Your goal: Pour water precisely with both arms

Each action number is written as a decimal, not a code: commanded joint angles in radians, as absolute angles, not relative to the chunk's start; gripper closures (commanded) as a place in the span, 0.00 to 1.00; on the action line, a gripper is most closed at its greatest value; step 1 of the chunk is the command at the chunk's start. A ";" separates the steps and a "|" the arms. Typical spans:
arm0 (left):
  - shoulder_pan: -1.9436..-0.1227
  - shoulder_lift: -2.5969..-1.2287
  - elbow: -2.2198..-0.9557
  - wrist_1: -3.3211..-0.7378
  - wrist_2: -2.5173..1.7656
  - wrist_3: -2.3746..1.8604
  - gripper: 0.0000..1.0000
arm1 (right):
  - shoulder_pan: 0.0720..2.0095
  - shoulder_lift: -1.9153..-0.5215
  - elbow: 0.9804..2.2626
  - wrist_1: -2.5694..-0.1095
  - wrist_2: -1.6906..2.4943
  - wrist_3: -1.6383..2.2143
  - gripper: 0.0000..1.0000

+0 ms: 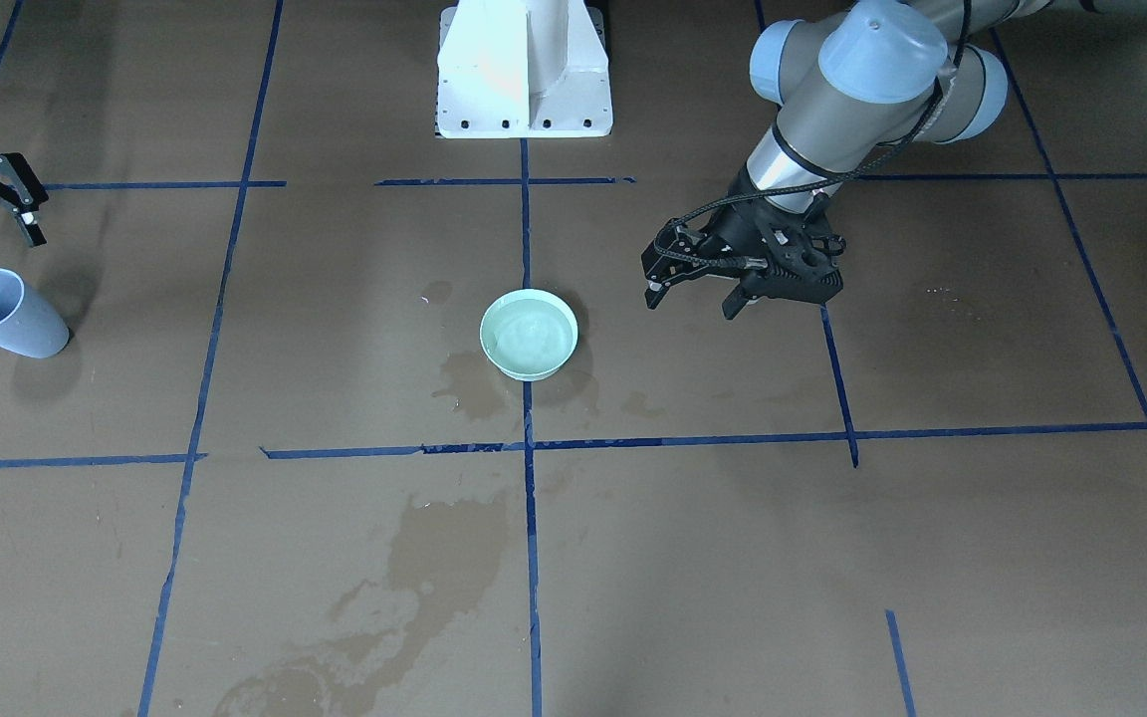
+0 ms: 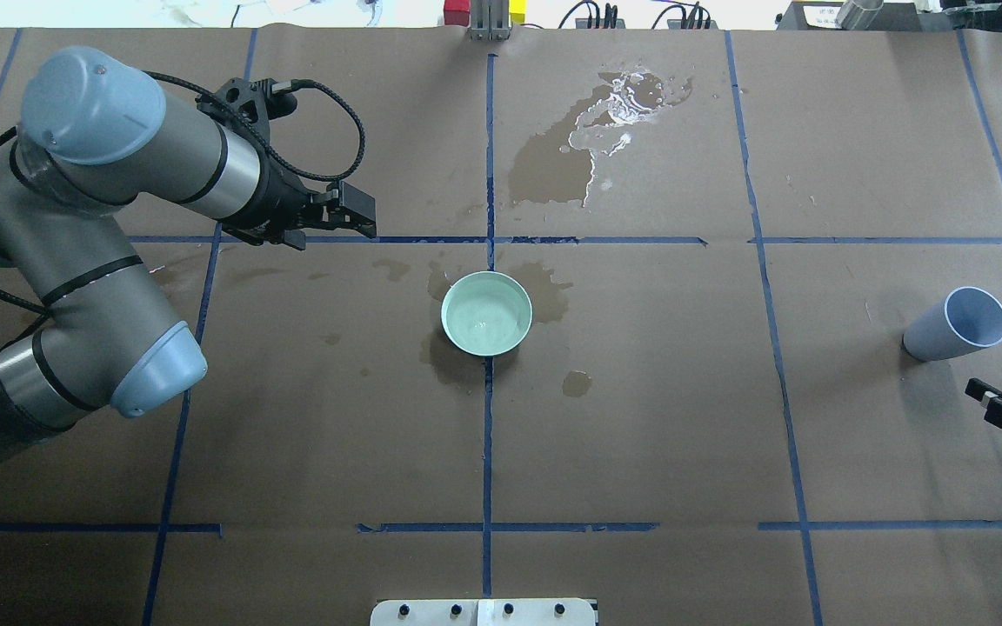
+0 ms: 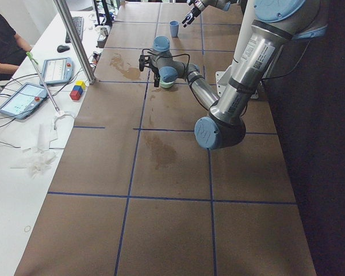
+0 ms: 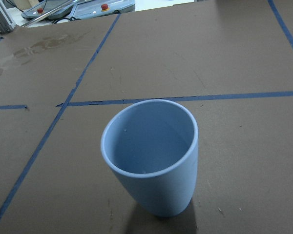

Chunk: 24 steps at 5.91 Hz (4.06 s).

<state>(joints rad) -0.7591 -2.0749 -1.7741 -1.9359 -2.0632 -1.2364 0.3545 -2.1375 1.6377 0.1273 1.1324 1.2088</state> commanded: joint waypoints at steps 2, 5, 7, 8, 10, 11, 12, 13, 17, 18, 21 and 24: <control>-0.752 -2.075 -1.773 -1.936 -2.063 -1.236 0.00 | 0.805 -2.111 1.697 0.060 1.656 1.107 0.00; -0.717 -2.078 -1.767 -1.875 -2.056 -1.236 0.00 | 1.143 -2.021 1.701 -0.137 1.992 0.898 0.00; -0.655 -2.097 -1.766 -1.786 -1.982 -1.235 0.00 | 1.260 -1.968 1.700 -0.284 2.144 0.824 0.00; -0.641 -2.138 -1.757 -1.717 -1.983 -1.236 0.00 | 1.332 -1.938 1.703 -0.398 2.195 0.672 0.00; -0.608 -2.225 -1.688 -1.669 -1.985 -1.395 0.00 | 1.458 -1.834 1.706 -0.706 2.340 0.467 0.00; -0.589 -2.276 -1.610 -1.674 -1.988 -1.428 0.00 | 1.466 -1.795 1.707 -0.809 2.356 0.378 0.00; -0.581 -2.295 -1.582 -1.678 -1.990 -1.443 0.00 | 1.485 -1.790 1.707 -0.936 2.382 0.236 0.00; -0.565 -2.307 -1.547 -1.680 -1.988 -1.483 0.01 | 1.533 -1.752 1.710 -1.129 2.438 0.052 0.00; -0.541 -2.321 -1.482 -1.753 -1.987 -1.451 0.03 | 1.585 -1.677 1.749 -1.394 2.473 -0.006 0.00; -0.541 -2.319 -1.480 -1.753 -1.987 -1.457 0.20 | 1.585 -1.677 1.749 -1.393 2.473 -0.005 0.00; -0.540 -2.318 -1.479 -1.755 -1.987 -1.459 0.47 | 1.586 -1.687 1.762 -1.388 2.473 -0.005 0.00; -0.540 -2.319 -1.453 -1.810 -1.985 -1.459 0.52 | 1.589 -1.695 1.772 -1.388 2.473 -0.006 0.00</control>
